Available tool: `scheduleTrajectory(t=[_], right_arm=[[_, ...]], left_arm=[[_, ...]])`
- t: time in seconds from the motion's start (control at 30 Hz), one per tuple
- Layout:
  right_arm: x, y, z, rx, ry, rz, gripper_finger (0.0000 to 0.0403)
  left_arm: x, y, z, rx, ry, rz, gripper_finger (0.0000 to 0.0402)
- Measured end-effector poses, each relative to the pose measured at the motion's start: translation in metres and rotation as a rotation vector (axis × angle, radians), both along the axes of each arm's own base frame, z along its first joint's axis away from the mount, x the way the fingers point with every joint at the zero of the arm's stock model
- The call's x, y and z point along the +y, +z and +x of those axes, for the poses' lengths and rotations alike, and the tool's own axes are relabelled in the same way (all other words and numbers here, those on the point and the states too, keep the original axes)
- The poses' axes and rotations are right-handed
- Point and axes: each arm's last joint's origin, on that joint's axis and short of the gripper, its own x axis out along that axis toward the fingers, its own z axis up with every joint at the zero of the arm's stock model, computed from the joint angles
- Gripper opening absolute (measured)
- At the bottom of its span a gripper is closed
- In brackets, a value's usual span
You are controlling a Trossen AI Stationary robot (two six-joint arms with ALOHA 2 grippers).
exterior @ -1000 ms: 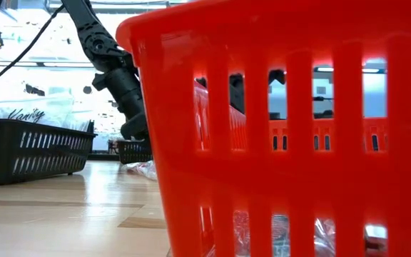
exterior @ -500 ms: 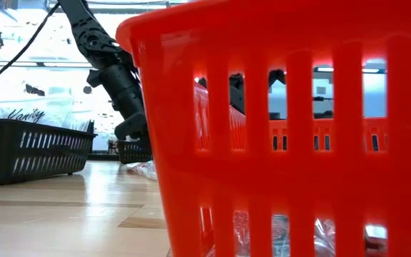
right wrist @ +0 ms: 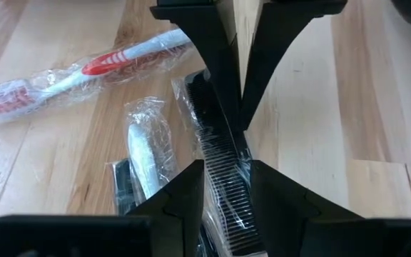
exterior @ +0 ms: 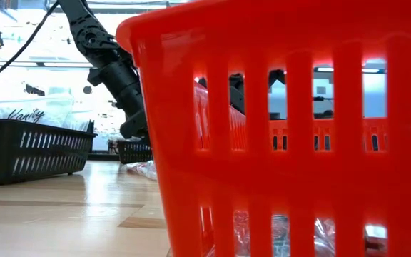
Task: Pick & Place Travel size toiletries
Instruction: Put the black hair brush into the right red bin
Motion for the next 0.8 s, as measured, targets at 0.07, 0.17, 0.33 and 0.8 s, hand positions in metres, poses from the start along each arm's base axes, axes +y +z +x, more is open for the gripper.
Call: scheduleTrajectory(t=[0.07, 0.17, 0.33, 0.8], right_arm=[[0.0, 0.0, 0.0, 0.0, 0.0, 0.0, 0.0108], [0.0, 0.0, 0.0, 0.0, 0.001, 0.0, 0.0108], [0.001, 0.0, 0.0, 0.004, 0.002, 0.001, 0.0108], [0.003, 0.0, 0.0, -0.003, 0.019, -0.01, 0.0108]], left_arm=[[0.0, 0.0, 0.0, 0.0, -0.009, -0.013, 0.0002], [0.001, -0.003, 0.0, 0.017, -0.007, -0.02, 0.0002], [0.005, -0.005, -0.001, 0.029, 0.013, -0.014, 0.0002], [0.021, -0.019, -0.008, 0.049, 0.055, -0.072, 0.0002]])
